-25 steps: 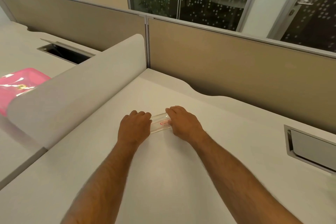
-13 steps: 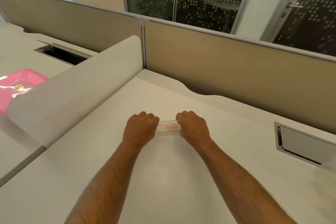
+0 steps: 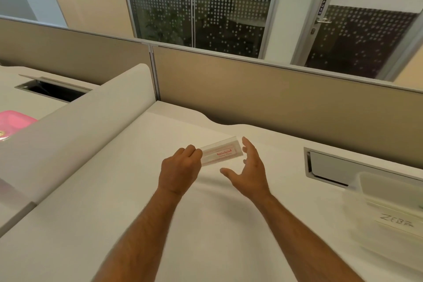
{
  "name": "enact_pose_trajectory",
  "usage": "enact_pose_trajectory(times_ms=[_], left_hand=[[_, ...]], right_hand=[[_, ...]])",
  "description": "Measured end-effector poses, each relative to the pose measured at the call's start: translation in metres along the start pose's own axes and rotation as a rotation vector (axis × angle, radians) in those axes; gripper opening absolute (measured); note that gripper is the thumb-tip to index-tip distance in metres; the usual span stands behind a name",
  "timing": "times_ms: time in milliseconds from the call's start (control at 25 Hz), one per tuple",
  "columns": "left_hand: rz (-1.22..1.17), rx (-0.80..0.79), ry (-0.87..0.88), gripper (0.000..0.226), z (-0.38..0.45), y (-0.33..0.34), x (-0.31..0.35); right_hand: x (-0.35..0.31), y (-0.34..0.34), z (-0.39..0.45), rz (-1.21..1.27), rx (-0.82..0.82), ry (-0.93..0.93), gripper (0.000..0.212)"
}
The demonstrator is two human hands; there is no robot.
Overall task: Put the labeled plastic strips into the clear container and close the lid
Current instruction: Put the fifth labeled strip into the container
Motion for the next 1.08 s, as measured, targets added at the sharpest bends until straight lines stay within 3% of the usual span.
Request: enact_pose_trajectory(times_ms=[160,320,400,520,680,840,1000,1080], left_hand=[[-0.264,0.151,-0.154,0.024,0.004,-0.004,0.020],[-0.643,0.224,-0.402,0.019,-0.001,0.007,0.037],[-0.839,0.232,-0.519,0.032,-0.005,0.017,0.050],[-1.135,0.168,-0.671,0.045,-0.010,0.036,0.075],[-1.502,0.199,-0.772,0.048,-0.010,0.048,0.106],[-1.688,0.233,-0.739,0.053,-0.005,0.047,0.133],[-1.807,0.327,-0.964,0.038,-0.007,0.057,0.134],[-1.848,0.319,-0.967,0.040,-0.002,0.056,0.135]], right_hand=[[0.018,-0.007,-0.010,0.081,-0.183,0.116,0.105],[0.012,-0.026,-0.021,0.029,-0.248,-0.005,0.109],[0.014,-0.038,-0.028,0.002,-0.259,-0.015,0.109],[0.023,-0.065,-0.038,-0.006,-0.250,0.016,0.097],[0.037,-0.113,-0.047,0.016,-0.205,0.065,0.077],[0.051,-0.151,-0.057,0.023,-0.206,0.128,0.074],[0.062,-0.188,-0.064,-0.002,-0.178,0.158,0.074],[0.064,-0.204,-0.066,-0.005,-0.160,0.161,0.074]])
Point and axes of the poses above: each hand's wrist, its own z-axis towards the middle knuckle, its own y-axis out of the palm, x = y × z, the point moved 9 cm from there along z, towards the middle knuckle, and after that the axes turned 7 degrees about y, right-handed, at the moved point
